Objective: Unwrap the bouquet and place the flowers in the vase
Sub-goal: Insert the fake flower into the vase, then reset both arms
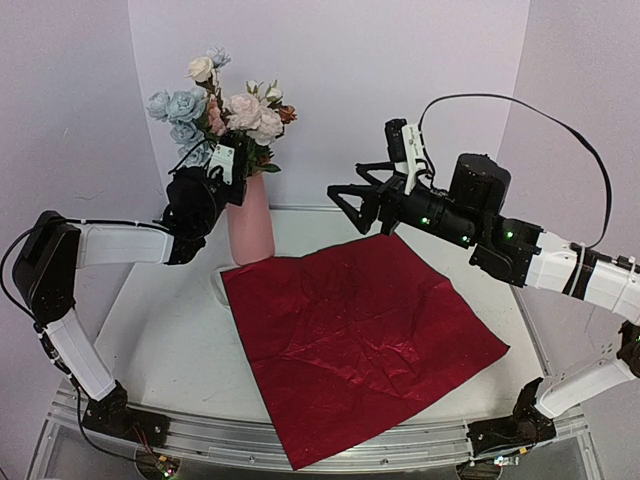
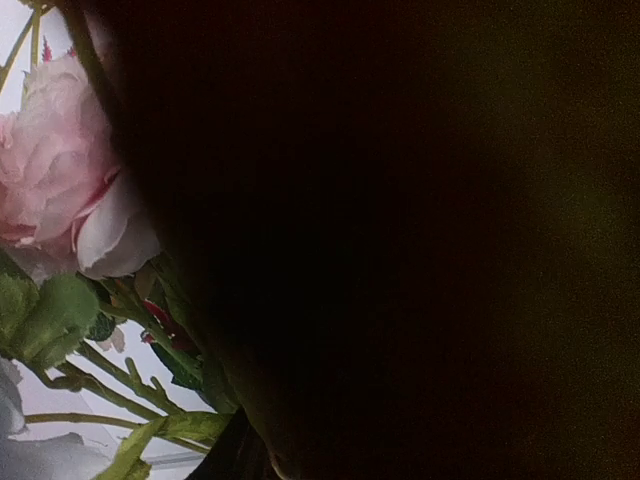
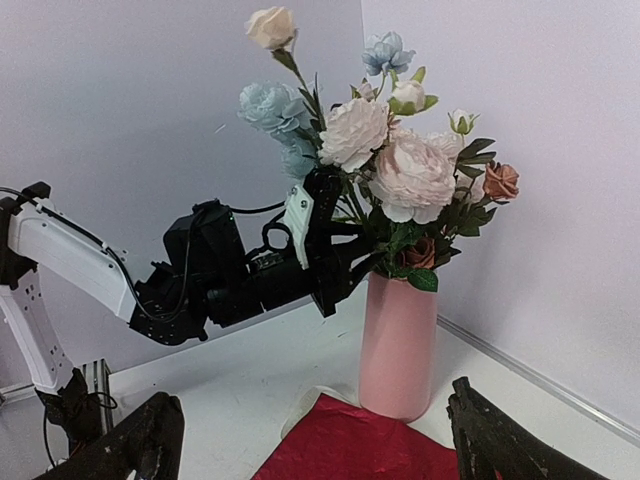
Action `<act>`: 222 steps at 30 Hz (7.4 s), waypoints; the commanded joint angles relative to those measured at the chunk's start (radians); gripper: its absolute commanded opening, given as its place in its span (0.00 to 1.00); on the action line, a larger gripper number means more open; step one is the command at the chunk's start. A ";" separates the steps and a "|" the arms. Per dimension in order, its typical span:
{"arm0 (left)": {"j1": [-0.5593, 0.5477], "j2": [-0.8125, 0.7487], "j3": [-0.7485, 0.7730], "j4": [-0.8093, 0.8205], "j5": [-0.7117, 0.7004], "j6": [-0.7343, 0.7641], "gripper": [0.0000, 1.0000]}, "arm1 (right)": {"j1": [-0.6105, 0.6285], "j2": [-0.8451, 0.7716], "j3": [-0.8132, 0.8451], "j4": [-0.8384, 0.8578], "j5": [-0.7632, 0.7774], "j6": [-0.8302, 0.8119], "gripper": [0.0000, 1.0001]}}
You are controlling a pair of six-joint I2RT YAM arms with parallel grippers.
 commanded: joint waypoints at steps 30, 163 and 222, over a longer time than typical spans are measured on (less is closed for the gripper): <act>-0.006 -0.350 -0.147 -0.139 0.099 -0.195 0.43 | 0.003 -0.014 0.002 0.046 -0.020 0.012 0.93; 0.128 -0.568 -0.557 -0.450 0.061 -0.725 1.00 | -0.266 -0.044 -0.425 0.025 0.087 0.104 0.96; 0.445 -0.023 -0.777 0.382 0.068 -0.383 1.00 | -0.810 0.219 -0.834 0.845 0.264 -0.127 0.98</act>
